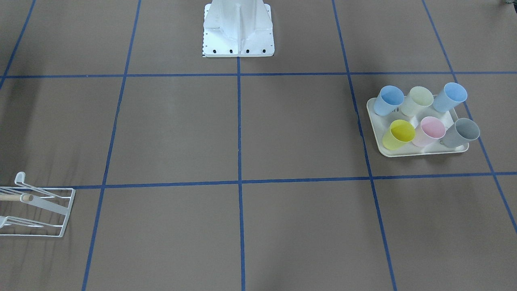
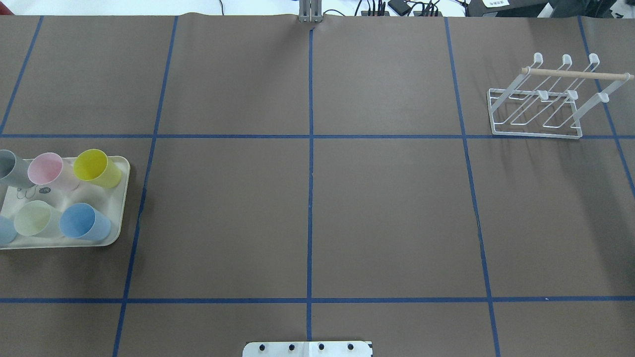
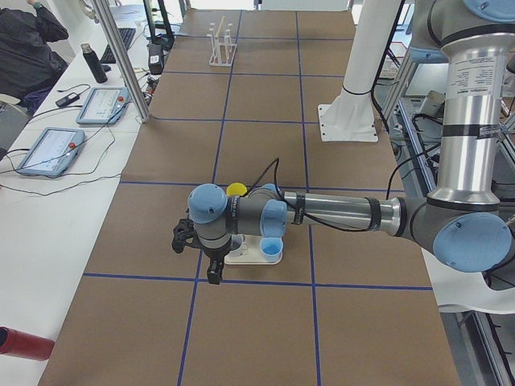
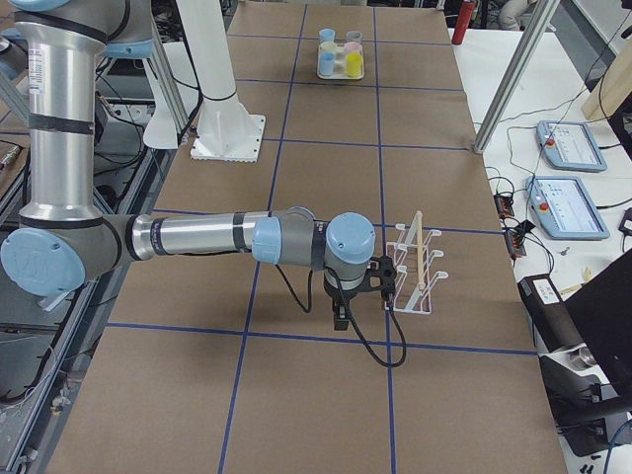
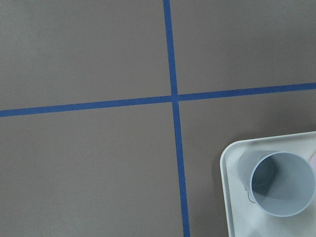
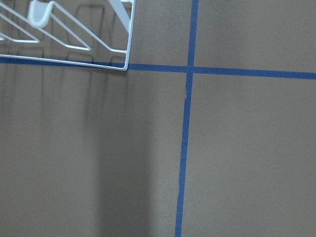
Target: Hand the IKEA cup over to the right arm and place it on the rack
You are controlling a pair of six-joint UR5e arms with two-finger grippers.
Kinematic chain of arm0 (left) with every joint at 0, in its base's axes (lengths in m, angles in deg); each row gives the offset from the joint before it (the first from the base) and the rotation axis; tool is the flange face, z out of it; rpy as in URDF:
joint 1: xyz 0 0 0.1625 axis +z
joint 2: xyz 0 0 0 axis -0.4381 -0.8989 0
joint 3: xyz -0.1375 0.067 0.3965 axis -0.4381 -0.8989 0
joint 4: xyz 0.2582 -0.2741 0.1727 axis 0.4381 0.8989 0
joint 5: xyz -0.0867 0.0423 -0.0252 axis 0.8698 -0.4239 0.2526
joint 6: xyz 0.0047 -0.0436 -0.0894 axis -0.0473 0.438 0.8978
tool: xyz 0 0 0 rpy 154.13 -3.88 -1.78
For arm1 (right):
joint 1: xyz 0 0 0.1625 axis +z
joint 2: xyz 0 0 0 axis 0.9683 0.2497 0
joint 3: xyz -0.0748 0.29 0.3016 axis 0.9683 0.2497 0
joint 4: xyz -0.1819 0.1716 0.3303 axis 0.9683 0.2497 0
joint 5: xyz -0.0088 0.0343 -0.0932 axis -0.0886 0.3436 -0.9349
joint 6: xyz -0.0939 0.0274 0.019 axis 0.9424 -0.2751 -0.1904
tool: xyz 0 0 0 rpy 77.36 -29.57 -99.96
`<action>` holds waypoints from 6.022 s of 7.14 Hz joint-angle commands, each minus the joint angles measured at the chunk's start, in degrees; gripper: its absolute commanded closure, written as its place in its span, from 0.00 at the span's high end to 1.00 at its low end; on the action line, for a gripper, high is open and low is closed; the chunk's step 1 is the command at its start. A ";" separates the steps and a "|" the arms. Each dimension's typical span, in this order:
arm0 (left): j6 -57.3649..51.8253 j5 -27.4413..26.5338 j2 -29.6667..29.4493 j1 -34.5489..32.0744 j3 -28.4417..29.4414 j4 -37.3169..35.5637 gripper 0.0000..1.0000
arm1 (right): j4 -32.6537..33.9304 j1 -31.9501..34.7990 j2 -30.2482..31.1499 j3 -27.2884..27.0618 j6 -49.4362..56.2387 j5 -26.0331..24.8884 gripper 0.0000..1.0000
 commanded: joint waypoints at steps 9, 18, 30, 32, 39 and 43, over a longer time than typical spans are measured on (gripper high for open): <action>0.79 4.35 -5.05 5.43 -2.71 1.98 1.00 | -10.55 -1.06 -4.11 -0.42 -4.07 4.21 1.00; 12.09 3.63 -1.36 5.80 3.61 20.42 0.98 | -10.55 -8.70 -11.43 -0.42 -14.47 4.50 1.00; 28.39 -0.44 0.92 17.31 11.88 40.56 0.28 | -13.36 -10.37 -11.61 -1.30 -24.38 4.59 1.00; 28.30 -0.35 0.92 17.31 11.88 40.48 0.28 | -13.36 -10.37 -11.61 -1.30 -24.38 4.59 1.00; 27.86 -0.35 2.50 18.10 11.45 40.56 0.32 | -13.27 -10.37 -11.43 -1.21 -24.38 5.20 1.00; 27.95 -0.27 3.29 18.11 11.01 40.56 0.00 | -13.19 -10.37 -11.43 -1.21 -24.38 5.20 1.00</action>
